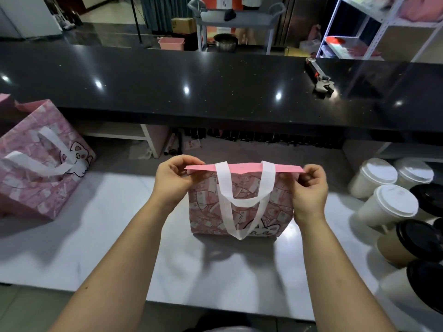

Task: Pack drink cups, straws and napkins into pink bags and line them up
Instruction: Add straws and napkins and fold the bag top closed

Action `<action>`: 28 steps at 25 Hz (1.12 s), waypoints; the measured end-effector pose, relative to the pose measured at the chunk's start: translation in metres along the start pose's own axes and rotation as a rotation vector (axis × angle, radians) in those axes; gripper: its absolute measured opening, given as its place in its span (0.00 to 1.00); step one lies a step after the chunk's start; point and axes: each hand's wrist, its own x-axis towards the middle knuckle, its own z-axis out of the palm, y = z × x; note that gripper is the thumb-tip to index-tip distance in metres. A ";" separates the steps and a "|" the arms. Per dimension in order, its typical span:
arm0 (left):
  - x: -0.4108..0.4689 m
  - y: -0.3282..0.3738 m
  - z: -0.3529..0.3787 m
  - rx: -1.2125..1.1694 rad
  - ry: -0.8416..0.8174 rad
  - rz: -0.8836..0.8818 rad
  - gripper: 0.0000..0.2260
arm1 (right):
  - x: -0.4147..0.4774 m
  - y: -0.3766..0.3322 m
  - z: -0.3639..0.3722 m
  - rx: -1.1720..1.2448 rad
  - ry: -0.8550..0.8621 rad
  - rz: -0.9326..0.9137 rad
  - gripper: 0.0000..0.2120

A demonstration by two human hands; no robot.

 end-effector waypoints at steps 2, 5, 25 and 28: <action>-0.002 0.002 -0.010 -0.005 -0.049 -0.008 0.09 | 0.004 -0.003 -0.004 -0.073 -0.016 -0.074 0.18; -0.001 0.003 -0.019 -0.035 -0.092 0.026 0.09 | 0.009 -0.008 -0.011 -0.276 -0.110 -0.231 0.22; 0.002 -0.004 -0.006 0.584 0.027 0.349 0.12 | 0.013 -0.045 -0.014 -0.889 -0.335 -0.248 0.19; 0.002 0.004 -0.009 0.610 0.054 0.300 0.12 | 0.014 -0.048 -0.014 -0.901 -0.330 -0.248 0.14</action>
